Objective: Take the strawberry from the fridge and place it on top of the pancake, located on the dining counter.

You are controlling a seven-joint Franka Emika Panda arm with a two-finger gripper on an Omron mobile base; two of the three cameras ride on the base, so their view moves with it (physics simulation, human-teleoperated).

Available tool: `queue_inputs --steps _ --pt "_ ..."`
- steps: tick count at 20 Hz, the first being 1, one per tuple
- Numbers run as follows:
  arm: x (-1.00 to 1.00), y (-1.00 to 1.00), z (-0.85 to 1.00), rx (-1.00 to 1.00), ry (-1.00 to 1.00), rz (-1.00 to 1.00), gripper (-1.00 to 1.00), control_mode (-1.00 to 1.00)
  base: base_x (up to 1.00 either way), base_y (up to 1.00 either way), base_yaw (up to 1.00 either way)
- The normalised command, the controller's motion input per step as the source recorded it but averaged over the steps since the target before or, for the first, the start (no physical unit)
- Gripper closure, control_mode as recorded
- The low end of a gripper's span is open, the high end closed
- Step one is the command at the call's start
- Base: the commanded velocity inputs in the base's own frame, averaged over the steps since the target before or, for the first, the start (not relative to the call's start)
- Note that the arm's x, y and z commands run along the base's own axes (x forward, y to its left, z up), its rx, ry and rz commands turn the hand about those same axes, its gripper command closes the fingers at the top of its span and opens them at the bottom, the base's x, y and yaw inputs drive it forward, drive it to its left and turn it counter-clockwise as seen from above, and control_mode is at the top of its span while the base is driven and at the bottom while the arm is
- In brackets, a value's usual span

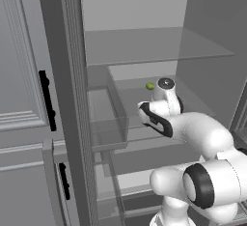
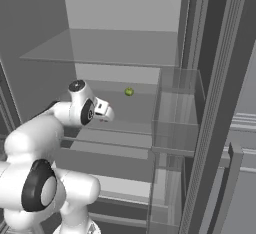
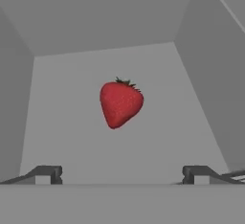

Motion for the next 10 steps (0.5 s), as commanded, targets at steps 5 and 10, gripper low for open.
queue_inputs --steps 5,10 --pt "0.62 0.0 -0.01 0.0 0.0 0.0 -1.0 -1.0 0.0 0.0 0.0" --pt "0.16 0.0 -0.18 0.0 0.01 -0.02 -1.0 -1.0 0.0 0.0 0.0"
